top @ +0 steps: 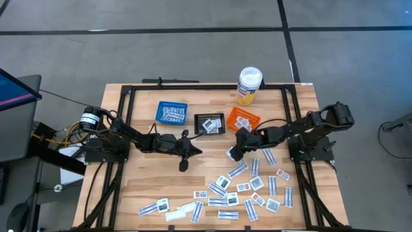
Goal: Pick & Place First Aid Supplies
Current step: Put the towelette pack into the black bin
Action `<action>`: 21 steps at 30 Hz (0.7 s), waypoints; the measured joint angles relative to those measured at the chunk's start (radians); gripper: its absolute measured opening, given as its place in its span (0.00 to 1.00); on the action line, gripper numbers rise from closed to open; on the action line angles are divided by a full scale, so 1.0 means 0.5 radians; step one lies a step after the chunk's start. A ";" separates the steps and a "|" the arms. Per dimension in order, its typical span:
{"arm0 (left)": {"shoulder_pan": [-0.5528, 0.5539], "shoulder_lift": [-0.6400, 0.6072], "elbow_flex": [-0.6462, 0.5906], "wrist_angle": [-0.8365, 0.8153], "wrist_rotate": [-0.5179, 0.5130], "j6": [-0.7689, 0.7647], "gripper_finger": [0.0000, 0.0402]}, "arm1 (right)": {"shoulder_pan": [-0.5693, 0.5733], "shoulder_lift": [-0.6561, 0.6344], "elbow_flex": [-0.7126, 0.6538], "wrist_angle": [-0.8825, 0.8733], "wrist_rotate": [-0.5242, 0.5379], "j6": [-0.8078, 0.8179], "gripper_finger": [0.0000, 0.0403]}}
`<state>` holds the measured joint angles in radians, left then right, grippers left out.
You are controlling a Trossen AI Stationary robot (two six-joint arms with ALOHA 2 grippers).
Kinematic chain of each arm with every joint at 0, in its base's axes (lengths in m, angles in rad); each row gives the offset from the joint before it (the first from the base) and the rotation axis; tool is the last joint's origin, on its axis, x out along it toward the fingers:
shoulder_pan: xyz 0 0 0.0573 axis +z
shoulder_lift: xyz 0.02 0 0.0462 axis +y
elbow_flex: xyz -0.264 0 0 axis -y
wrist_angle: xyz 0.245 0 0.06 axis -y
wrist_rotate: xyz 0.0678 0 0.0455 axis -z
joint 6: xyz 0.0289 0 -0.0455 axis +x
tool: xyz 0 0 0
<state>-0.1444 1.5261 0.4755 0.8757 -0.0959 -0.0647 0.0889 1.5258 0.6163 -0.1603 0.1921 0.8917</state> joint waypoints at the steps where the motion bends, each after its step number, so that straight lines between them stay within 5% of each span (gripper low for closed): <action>1: 0.000 0.000 0.000 0.000 0.000 0.000 0.04 | -0.011 0.027 0.000 -0.003 -0.028 0.000 0.20; 21: 0.000 0.000 0.000 0.000 0.000 -0.001 0.04 | 0.093 0.131 0.200 -0.167 -0.059 -0.017 0.20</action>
<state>-0.1444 1.5261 0.4755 0.8757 -0.0959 -0.0650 0.1352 1.5911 0.7161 -0.2439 0.1624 0.8834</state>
